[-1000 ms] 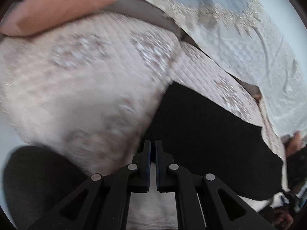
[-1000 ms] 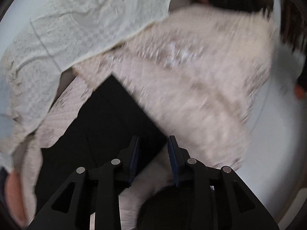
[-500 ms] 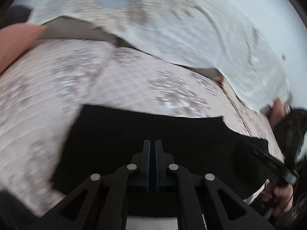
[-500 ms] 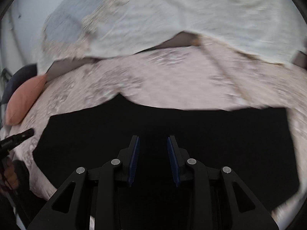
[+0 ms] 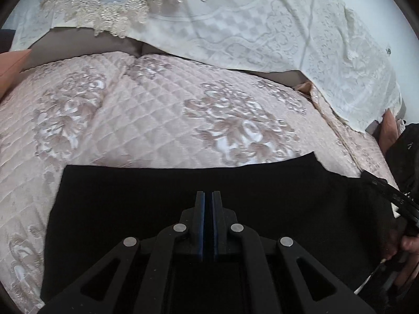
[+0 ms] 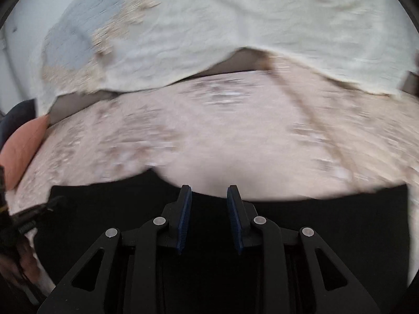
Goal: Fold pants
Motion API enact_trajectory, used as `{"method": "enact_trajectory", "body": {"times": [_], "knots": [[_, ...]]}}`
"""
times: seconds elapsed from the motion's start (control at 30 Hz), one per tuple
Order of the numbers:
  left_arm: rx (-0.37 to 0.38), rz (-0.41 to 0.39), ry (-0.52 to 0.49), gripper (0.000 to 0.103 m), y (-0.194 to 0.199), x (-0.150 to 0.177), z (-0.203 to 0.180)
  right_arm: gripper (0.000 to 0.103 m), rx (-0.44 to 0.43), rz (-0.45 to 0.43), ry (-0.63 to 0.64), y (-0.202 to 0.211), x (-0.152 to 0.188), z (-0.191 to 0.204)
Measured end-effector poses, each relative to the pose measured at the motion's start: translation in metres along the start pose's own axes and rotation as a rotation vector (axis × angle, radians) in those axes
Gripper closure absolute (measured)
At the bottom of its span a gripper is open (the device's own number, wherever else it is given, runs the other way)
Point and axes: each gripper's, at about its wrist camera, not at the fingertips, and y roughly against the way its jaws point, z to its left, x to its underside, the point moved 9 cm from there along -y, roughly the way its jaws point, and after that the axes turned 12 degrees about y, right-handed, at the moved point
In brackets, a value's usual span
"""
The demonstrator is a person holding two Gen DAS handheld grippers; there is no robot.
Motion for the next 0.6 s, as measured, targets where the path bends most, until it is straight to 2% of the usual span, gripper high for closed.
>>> {"method": "enact_trajectory", "body": {"times": [0.1,0.17,0.23,0.27,0.33,0.47,0.6], "knots": [[-0.029,0.015,0.025,0.096,-0.011,0.0,0.012,0.073,0.115,0.065,-0.111,-0.009,0.03,-0.062],[-0.031,0.014,0.033,0.096,-0.019,-0.005,0.016,0.076,0.039,0.075,-0.205,-0.015,0.038,-0.079],[-0.043,0.012,0.035,0.096,-0.018,-0.01,0.018,0.075,0.046,0.052,-0.206,-0.008,0.032,-0.075],[-0.053,-0.002,0.038,0.096,-0.013,-0.013,0.02,0.073,0.066,0.045,-0.164,-0.002,0.029,-0.068],[-0.068,-0.028,0.048,0.096,-0.003,-0.017,0.026,0.067,0.052,0.023,-0.104,0.005,0.022,-0.044],[-0.076,-0.068,0.037,0.096,0.025,-0.007,0.036,0.065,-0.092,-0.032,0.0,0.031,0.02,0.026],[-0.096,-0.079,0.042,0.095,0.045,0.011,0.041,0.065,-0.176,-0.024,0.076,0.041,0.034,0.078]]}}
